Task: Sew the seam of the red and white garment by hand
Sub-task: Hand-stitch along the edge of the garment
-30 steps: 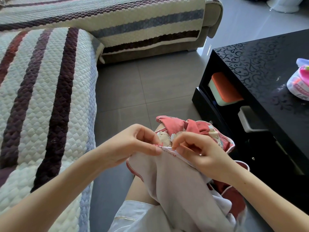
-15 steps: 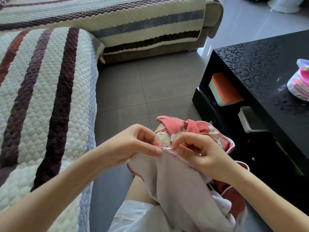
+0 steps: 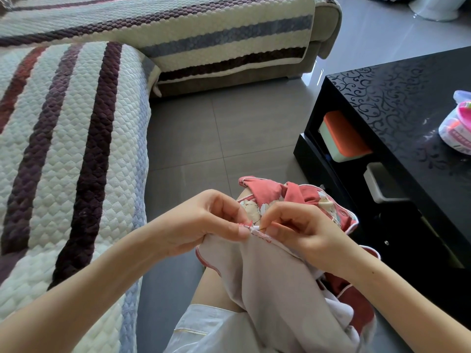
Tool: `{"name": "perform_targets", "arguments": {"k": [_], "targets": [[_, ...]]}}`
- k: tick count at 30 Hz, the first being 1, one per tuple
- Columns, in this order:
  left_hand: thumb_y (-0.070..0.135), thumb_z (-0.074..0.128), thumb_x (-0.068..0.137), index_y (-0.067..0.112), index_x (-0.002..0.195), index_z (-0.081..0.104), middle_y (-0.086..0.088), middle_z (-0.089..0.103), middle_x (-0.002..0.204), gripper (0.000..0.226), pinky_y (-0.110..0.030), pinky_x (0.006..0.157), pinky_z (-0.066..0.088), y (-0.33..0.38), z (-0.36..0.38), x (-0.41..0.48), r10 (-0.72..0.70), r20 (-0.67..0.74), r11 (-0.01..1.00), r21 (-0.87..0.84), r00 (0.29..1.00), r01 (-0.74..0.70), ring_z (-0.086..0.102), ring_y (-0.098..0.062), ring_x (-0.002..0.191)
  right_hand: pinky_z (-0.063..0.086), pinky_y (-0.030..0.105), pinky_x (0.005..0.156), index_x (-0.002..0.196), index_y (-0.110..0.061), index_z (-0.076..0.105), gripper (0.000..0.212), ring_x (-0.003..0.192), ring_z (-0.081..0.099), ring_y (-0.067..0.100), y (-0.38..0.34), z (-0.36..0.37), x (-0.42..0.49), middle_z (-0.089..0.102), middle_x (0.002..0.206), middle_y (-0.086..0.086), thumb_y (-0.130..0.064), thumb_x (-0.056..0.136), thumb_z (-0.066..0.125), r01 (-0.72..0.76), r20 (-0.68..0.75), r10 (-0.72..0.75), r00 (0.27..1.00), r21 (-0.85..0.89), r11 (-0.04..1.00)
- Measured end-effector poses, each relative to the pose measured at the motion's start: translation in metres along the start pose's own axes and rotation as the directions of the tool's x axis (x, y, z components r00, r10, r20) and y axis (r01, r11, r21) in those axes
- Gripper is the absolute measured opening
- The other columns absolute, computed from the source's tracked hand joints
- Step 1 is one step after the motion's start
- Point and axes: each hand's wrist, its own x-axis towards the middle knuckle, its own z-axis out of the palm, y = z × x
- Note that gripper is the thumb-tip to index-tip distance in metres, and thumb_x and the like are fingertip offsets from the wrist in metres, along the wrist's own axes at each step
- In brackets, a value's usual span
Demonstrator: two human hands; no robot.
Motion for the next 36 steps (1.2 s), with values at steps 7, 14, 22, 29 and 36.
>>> {"name": "perform_targets", "arguments": {"k": [7,14,22,29,36], "targets": [[0.002,0.064,0.07,0.013,0.059,0.07,0.004,0.062,0.056,0.017,-0.01,0.051,0.041,-0.003,0.005,0.004,0.04,-0.019,0.999,0.026,0.999,-0.04,0.055,-0.002,0.051,0.039,0.014,0.063,0.082,-0.015,0.065,0.015,0.067,0.05,0.002,-0.004,0.005,0.003,0.057,0.073,-0.011,-0.009,0.092,0.055,0.019,0.053,-0.025,0.998,0.101,0.995],[0.013,0.067,0.074,0.014,0.064,0.073,0.002,0.064,0.06,0.011,-0.012,0.053,0.043,-0.01,0.005,0.005,0.133,-0.112,0.991,0.044,0.985,-0.129,0.057,-0.004,0.055,0.054,0.032,0.072,0.09,-0.028,0.062,0.006,0.078,0.065,0.011,0.008,-0.002,-0.004,0.067,0.086,-0.005,-0.028,0.088,0.056,0.011,-0.086,-0.028,0.996,-0.188,0.982],[0.011,0.07,0.075,0.008,0.068,0.073,-0.002,0.067,0.064,0.008,-0.017,0.057,0.044,-0.022,0.013,0.011,0.374,-0.277,0.925,0.179,0.885,-0.335,0.057,-0.011,0.06,0.042,0.008,0.064,0.087,-0.026,0.064,0.016,0.066,0.056,-0.001,-0.002,0.012,-0.002,0.064,0.08,-0.007,-0.015,0.089,0.053,0.127,-0.172,-0.169,0.971,-0.231,0.965],[0.015,0.071,0.075,0.004,0.067,0.068,-0.003,0.057,0.059,0.014,-0.016,0.051,0.035,-0.032,0.019,0.023,0.424,-0.424,0.905,0.23,0.8,-0.358,0.045,-0.01,0.057,0.026,0.021,0.044,0.097,-0.028,0.057,0.015,0.047,0.031,0.009,-0.006,0.025,-0.01,0.048,0.06,0.011,-0.015,0.094,0.051,0.069,-0.271,-0.07,0.96,-0.01,0.998],[0.014,0.076,0.069,0.001,0.067,0.069,-0.003,0.061,0.06,0.015,-0.017,0.055,0.041,-0.032,0.021,0.028,0.256,-0.453,0.967,0.108,0.854,-0.232,0.052,-0.009,0.058,0.052,0.03,0.071,0.085,-0.017,0.067,0.011,0.087,0.065,0.007,0.001,0.022,0.002,0.069,0.091,-0.011,-0.021,0.092,0.059,0.136,-0.393,-0.333,0.857,-0.45,0.882]]}}
